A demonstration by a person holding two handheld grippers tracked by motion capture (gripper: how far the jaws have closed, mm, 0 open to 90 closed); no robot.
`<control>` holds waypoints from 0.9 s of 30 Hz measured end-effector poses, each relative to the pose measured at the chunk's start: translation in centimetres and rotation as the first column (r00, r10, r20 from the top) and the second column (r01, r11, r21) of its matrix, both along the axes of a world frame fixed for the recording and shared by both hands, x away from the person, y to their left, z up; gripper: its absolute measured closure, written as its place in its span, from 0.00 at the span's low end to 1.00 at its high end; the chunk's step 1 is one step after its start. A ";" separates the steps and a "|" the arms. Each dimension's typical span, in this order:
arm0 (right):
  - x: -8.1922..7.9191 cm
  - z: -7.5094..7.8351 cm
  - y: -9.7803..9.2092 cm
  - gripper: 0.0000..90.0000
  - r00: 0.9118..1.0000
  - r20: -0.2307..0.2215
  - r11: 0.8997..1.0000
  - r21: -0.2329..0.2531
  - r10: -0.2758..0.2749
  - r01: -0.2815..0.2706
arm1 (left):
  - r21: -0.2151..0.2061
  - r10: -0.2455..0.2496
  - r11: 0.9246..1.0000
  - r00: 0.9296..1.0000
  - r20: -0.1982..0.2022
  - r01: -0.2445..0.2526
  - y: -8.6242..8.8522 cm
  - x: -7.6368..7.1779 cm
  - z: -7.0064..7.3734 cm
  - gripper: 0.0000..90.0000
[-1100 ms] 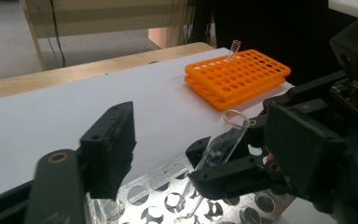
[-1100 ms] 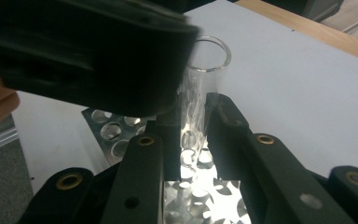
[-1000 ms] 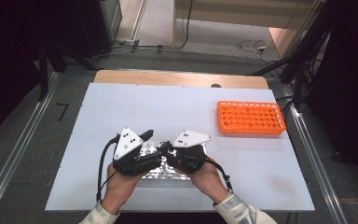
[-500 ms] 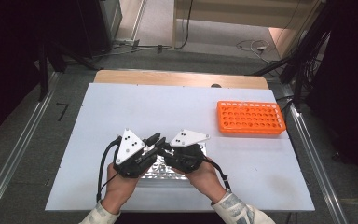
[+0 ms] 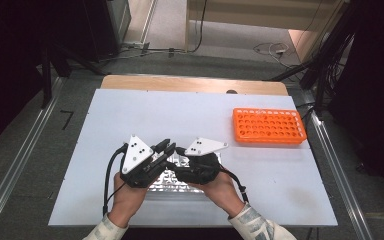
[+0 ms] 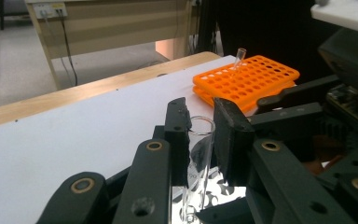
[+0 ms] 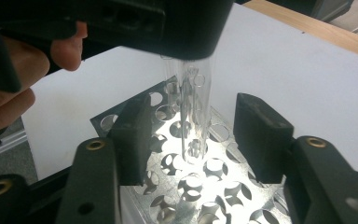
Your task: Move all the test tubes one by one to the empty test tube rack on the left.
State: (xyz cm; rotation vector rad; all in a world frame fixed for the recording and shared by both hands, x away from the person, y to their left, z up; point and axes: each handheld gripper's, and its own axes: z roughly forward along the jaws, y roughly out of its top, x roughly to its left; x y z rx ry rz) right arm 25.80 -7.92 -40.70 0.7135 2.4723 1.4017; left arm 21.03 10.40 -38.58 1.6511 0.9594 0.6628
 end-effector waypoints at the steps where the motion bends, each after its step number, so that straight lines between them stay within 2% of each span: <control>1: 0.0 0.0 -0.1 0.44 1.000 0.002 1.000 0.000 0.002 -0.002 | -0.001 0.004 1.000 1.000 0.003 -0.004 0.1 0.1 0.0 0.84; 7: 0.1 -0.1 -0.4 0.30 1.000 -0.002 1.000 -0.016 -0.008 0.008 | -0.004 0.035 0.999 0.999 0.003 -0.035 0.5 1.2 -0.4 0.84; 17: 0.3 -0.1 -1.7 0.28 0.999 -0.013 0.999 -0.006 -0.033 0.033 | 0.007 0.060 0.998 0.998 -0.006 -0.060 0.7 2.6 -1.6 0.84; 22: 0.4 -0.3 -2.2 0.27 0.999 -0.015 0.999 -0.005 -0.042 0.042 | 0.023 0.064 0.998 0.998 -0.027 -0.063 0.7 2.9 -2.2 0.84; 27: 0.5 -0.2 -2.7 0.27 0.998 -0.017 0.998 -0.007 -0.056 0.056 | 0.059 0.053 0.997 0.995 -0.089 -0.047 0.3 3.1 -2.9 0.84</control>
